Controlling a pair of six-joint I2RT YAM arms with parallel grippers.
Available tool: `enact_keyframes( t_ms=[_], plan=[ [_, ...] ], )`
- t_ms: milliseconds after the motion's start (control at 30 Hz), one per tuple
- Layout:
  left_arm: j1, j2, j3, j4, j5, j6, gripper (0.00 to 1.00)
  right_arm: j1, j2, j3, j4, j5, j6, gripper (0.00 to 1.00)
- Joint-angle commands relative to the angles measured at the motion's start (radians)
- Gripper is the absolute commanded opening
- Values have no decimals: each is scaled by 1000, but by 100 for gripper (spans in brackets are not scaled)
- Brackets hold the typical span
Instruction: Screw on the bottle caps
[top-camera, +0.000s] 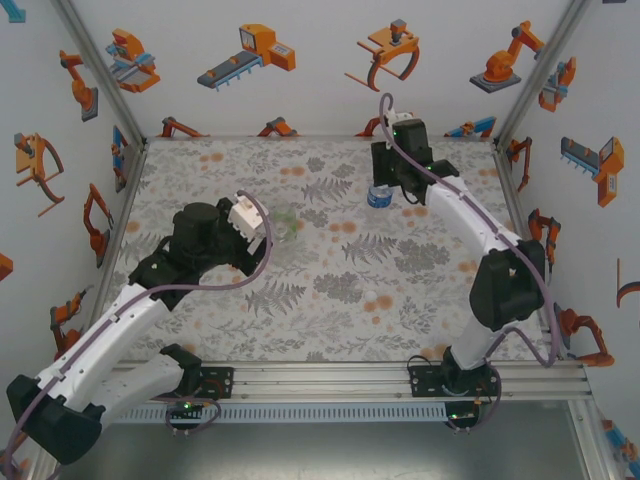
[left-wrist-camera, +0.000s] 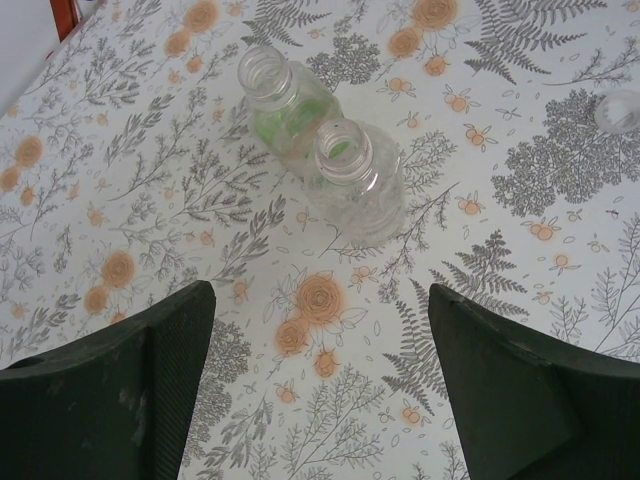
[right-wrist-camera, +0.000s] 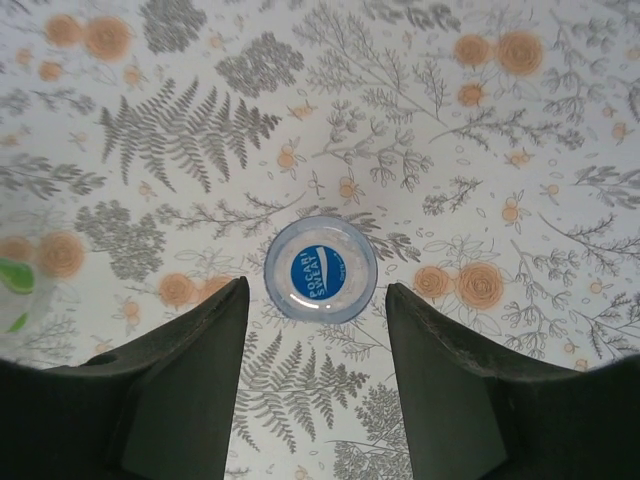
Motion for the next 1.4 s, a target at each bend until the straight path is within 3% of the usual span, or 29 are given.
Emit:
enact_keyframes(
  t_ms=[0,233,433,667,1000,1367],
  plan=[
    [4,-24,12,19,-19,-40,81,13,-78,-6,-11,-61,10,53],
    [7,-39,11,18,-151,-63,84,82,-221,-235,185,-240,101,52],
    [9,-43,8,22,-161,-68,86,221,-298,-474,489,-300,78,53],
    [14,-59,-1,32,-223,-83,87,368,-252,-641,850,-399,9,65],
    [18,-88,-26,56,-248,-73,89,423,-6,-569,1063,-491,-26,71],
    [21,-79,-31,66,-233,-67,90,448,227,-457,1166,-451,20,71]
  ],
)
